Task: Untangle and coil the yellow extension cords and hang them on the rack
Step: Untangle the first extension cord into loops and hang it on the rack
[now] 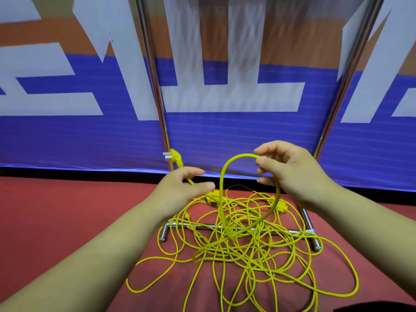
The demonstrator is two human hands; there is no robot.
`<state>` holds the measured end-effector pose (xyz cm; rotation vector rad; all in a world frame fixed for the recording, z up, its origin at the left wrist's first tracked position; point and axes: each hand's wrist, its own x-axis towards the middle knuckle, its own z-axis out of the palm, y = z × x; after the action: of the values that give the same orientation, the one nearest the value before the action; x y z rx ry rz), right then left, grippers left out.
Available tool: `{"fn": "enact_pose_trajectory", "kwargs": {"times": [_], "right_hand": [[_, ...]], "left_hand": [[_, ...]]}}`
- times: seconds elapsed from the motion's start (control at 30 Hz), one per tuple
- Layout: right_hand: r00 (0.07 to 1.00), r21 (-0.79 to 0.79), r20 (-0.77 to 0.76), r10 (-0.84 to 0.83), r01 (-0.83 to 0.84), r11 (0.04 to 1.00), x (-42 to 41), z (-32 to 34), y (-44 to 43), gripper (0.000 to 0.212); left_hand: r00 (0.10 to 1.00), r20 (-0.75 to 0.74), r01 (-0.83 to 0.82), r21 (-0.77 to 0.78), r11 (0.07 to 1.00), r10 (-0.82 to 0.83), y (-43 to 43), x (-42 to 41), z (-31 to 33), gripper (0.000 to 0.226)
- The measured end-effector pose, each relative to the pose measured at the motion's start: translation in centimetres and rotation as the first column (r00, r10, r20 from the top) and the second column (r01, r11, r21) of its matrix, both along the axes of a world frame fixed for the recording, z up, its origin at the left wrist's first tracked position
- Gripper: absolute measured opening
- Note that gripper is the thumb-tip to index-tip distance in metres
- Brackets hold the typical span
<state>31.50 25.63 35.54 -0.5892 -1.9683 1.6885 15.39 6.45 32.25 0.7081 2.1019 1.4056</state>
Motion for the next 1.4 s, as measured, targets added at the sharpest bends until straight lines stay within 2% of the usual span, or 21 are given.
{"fn": "enact_pose_trajectory", "kwargs": {"times": [0.17,0.3,0.43,0.5,0.57,0.63,0.67,0.8,0.93,1.13,1.2,1.33,1.4], "right_hand": [[0.994,-0.052,-0.108,0.028,-0.034,0.998,-0.3,0.8,-1.2,0.013],[0.990,-0.050,-0.121,0.076,-0.083,0.995,-0.4,0.8,-1.3,0.011],[0.997,-0.026,-0.036,0.068,-0.069,0.997,-0.5,0.2,-0.2,0.012],[0.995,-0.017,0.035,0.093,-0.092,0.996,-0.4,-0.5,0.6,0.013],[0.986,0.107,0.136,0.099,-0.114,0.988,-0.4,-1.2,1.1,0.011],[0.976,0.239,0.211,0.061,-0.112,0.965,-0.5,-1.5,1.2,0.011],[0.977,0.247,0.212,0.041,-0.094,0.965,-0.6,-1.5,1.2,0.012],[0.994,0.138,0.107,0.017,-0.032,0.990,-0.7,-1.0,0.7,0.017],[0.999,0.022,0.014,0.046,-0.047,0.999,-0.6,0.0,-0.4,0.017],[0.993,-0.032,-0.121,0.010,-0.014,0.999,-0.4,1.5,-1.9,0.015],[0.991,-0.034,-0.136,-0.010,0.006,0.999,-0.6,1.6,-2.2,0.015],[0.988,-0.023,-0.148,-0.037,0.034,0.999,-0.7,1.8,-2.6,0.014],[0.984,-0.041,-0.167,-0.059,0.053,0.998,-0.6,1.8,-2.6,0.014]], "left_hand": [[0.979,0.108,0.175,-0.027,0.984,-0.171,1.0,1.6,-1.4,0.055],[0.969,0.116,0.233,-0.115,0.966,-0.220,1.7,2.8,-1.7,0.007],[0.961,0.246,0.136,-0.020,0.990,-0.127,1.9,2.4,-1.0,0.019],[0.983,0.177,0.052,0.021,0.998,-0.055,1.9,1.8,-0.5,0.021],[0.993,0.120,-0.003,0.078,0.997,-0.006,1.7,1.3,-0.6,0.022],[0.989,0.147,-0.017,0.135,0.991,-0.003,1.6,1.0,-0.7,0.021],[0.988,0.156,-0.007,0.145,0.989,-0.016,1.6,0.9,-0.7,0.020],[0.988,0.134,0.062,0.141,0.988,-0.081,1.5,1.1,-0.3,0.020],[0.983,0.113,0.129,0.143,0.981,-0.146,1.2,1.3,0.2,0.018],[0.954,0.201,0.200,0.126,0.972,-0.222,1.3,2.9,0.1,0.040],[0.946,0.216,0.221,0.113,0.969,-0.241,1.5,3.8,0.0,0.037],[0.942,0.237,0.221,0.092,0.971,-0.237,1.7,4.6,0.0,0.014],[0.933,0.253,0.238,0.106,0.965,-0.258,1.6,4.8,0.1,0.012]]}}
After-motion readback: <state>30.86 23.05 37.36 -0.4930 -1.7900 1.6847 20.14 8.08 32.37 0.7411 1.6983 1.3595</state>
